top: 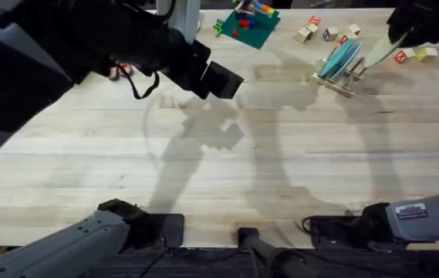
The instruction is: Pick up the plates from the table one by one and place each into a slot on the dish rack.
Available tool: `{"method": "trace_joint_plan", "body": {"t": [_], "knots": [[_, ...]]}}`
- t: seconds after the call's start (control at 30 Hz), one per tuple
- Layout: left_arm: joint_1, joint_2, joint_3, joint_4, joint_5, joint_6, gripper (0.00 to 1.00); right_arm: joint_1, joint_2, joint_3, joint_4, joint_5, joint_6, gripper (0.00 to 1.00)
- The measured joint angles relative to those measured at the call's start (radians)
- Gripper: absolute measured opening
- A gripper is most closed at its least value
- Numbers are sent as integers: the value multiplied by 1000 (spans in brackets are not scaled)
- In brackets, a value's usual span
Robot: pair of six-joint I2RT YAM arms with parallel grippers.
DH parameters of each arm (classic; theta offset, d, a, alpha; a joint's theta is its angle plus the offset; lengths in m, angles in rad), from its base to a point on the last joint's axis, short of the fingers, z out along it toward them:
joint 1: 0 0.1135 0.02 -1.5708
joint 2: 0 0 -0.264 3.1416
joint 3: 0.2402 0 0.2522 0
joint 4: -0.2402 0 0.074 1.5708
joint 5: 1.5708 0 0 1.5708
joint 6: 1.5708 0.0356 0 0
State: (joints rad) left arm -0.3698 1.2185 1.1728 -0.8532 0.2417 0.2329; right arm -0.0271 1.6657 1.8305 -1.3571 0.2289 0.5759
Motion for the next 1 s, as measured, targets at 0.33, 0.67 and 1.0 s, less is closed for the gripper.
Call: {"method": "trace_joint_plan", "body": {"t": [0.33,0.67,1.0], "knots": [[0,0,0,0,0,0,993,-41,1,0,10,-17,-10,31],[0,0,0,0,0,0,993,-46,94,0,54,-21,-24,30],[0,0,0,0,0,0,993,-46,165,0,105,-28,-24,30]]}}
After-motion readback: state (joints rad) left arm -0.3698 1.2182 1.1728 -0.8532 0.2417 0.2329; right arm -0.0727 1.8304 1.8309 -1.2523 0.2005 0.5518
